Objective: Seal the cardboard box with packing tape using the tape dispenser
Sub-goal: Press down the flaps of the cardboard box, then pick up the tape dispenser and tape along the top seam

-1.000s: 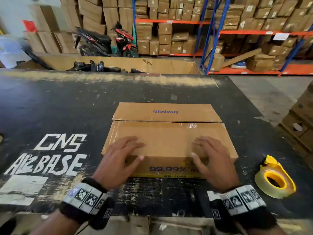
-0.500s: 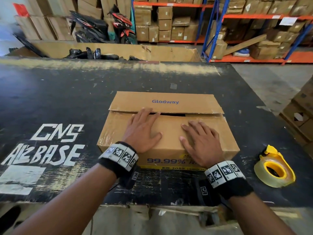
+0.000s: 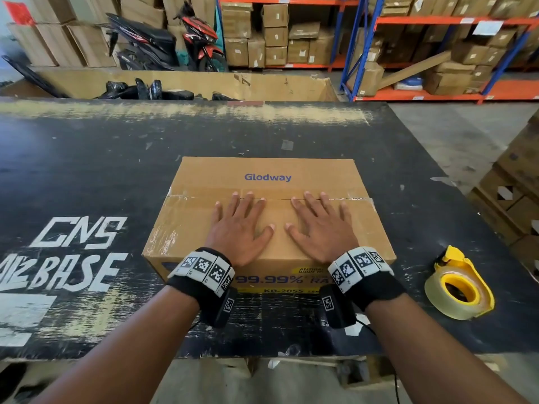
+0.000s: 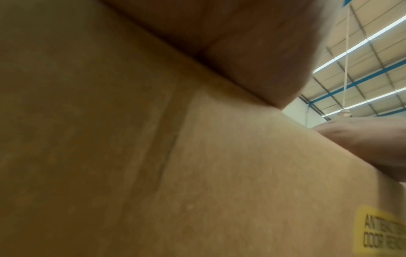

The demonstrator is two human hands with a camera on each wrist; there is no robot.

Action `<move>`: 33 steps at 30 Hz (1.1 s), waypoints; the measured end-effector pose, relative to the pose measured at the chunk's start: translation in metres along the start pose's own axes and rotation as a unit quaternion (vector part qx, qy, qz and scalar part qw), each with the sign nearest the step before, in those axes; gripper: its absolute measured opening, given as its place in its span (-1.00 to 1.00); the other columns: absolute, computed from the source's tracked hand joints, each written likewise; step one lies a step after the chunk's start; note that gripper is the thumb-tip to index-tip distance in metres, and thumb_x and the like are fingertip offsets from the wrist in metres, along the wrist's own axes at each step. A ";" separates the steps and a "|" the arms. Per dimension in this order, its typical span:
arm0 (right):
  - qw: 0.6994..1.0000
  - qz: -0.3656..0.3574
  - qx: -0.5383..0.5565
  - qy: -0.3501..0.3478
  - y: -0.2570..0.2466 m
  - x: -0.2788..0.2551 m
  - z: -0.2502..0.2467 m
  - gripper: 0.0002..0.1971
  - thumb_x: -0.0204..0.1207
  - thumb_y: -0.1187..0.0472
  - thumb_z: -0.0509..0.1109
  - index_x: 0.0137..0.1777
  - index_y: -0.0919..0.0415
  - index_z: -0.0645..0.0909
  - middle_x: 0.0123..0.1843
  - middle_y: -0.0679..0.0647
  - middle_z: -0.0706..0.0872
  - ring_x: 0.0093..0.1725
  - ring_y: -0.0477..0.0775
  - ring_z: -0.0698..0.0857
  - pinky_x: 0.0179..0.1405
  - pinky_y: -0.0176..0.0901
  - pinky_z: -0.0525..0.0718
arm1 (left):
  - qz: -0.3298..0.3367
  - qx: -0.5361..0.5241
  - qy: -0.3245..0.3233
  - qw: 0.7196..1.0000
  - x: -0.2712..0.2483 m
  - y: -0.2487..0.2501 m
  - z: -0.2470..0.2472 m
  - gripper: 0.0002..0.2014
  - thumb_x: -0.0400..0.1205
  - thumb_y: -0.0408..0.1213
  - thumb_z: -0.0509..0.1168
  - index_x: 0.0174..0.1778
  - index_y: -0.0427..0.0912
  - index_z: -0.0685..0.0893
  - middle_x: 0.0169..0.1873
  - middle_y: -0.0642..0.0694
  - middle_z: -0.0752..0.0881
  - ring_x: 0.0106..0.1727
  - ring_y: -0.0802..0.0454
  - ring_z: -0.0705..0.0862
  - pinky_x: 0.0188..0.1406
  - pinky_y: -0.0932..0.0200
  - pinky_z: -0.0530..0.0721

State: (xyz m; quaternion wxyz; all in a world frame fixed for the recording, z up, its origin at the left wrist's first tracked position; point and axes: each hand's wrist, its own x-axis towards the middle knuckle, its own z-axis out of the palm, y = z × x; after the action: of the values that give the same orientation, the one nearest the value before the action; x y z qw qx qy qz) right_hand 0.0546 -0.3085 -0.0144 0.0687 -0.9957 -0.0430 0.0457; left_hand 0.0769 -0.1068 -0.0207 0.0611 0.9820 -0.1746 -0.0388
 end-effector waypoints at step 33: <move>0.831 0.222 0.463 0.213 0.257 -0.118 -0.050 -0.47 0.41 0.30 0.61 0.30 0.09 0.45 0.01 -0.04 0.69 -0.07 -0.14 0.71 -0.27 -0.25 0.64 | -0.019 -0.022 0.011 1.000 0.000 -0.006 0.001 -0.18 0.60 0.45 -0.26 0.78 0.19 -0.01 0.81 0.08 0.03 0.82 -0.01 -0.03 0.77 -0.23 -0.03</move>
State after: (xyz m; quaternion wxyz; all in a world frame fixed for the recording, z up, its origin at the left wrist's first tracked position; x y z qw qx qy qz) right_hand -0.0376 -0.5799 0.0092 0.5169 -0.8151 0.2215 -0.1391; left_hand 0.0785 -0.1015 -0.0225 0.0837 0.9839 -0.1544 -0.0331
